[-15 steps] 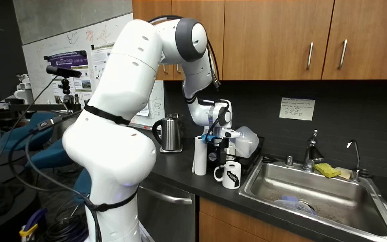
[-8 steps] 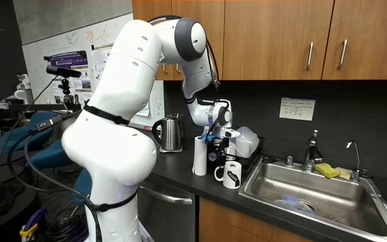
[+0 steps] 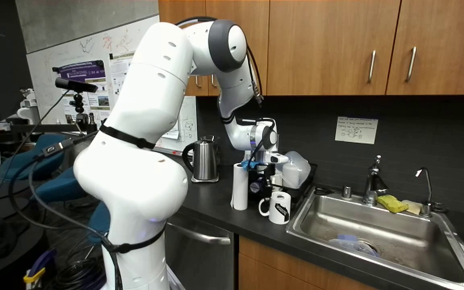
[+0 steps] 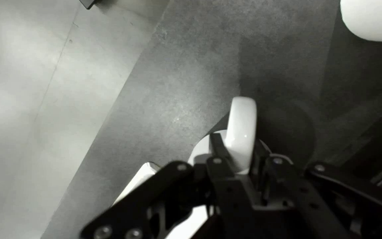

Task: Turn the paper towel slightly to the right and put the mug in the black basket

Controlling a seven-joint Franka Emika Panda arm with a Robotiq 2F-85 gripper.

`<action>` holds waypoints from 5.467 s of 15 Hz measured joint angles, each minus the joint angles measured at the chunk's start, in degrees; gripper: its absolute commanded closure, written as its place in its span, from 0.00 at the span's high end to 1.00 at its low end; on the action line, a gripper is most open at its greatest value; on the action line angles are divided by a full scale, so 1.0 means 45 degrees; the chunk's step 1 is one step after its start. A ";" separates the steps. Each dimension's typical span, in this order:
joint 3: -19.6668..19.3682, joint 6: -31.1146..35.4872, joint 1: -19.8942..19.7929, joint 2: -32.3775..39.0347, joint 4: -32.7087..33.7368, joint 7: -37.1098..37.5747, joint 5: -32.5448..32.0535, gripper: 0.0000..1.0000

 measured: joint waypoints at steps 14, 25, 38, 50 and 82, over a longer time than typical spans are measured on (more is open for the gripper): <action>0.0139 -0.2772 0.0053 -0.3723 -0.1416 0.0037 -0.0419 0.05; 0.1248 -0.3496 -0.0627 -0.5976 -0.0939 -0.0161 -0.2394 0.05; 0.2376 -0.3513 -0.0271 -0.3549 0.2402 -0.2552 -0.2346 0.05; 0.1534 -0.5432 0.0098 -0.1190 0.5418 -0.3775 -0.2402 0.05; 0.0210 -0.4681 0.0489 0.2851 0.7500 -0.4444 -0.1744 0.05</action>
